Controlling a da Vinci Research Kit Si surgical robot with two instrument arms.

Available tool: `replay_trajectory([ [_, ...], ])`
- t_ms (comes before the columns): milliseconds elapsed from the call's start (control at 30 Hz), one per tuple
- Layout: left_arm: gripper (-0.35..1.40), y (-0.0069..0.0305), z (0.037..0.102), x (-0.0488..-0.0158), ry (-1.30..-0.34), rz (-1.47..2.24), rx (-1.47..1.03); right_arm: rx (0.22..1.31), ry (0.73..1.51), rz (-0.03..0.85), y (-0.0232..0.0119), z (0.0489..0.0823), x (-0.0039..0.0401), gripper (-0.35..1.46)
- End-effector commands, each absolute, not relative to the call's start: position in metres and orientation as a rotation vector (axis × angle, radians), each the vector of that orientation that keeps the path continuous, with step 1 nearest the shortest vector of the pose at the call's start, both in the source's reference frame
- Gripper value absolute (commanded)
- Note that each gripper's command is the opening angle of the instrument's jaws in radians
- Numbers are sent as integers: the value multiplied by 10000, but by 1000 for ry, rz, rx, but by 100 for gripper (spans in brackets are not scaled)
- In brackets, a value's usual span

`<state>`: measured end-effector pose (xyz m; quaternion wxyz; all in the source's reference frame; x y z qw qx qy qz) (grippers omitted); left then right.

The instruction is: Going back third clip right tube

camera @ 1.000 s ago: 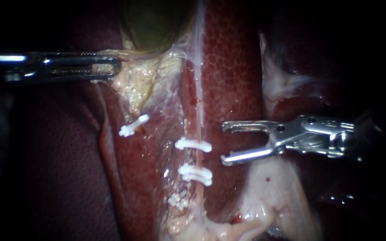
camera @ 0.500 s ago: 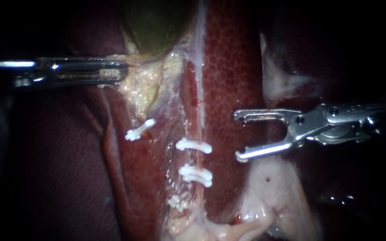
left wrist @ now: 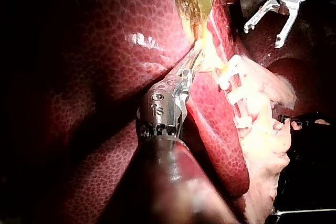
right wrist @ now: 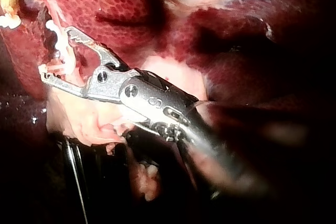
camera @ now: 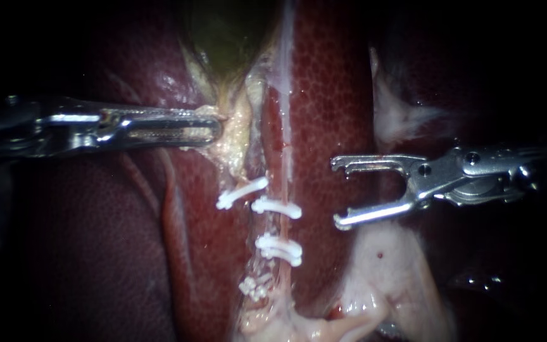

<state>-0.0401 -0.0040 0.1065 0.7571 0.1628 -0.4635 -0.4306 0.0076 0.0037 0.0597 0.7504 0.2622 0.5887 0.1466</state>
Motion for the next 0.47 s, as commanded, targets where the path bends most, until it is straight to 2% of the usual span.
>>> replay_trajectory([
  [33, -13, -40, 1066, -402, -1007, -939, 355, 573, 1286, 320, 37, 597, 76, 60],
  [467, -13, -40, 1067, -405, -1008, -939, 354, 572, 1286, 321, 37, 597, 78, 60],
])
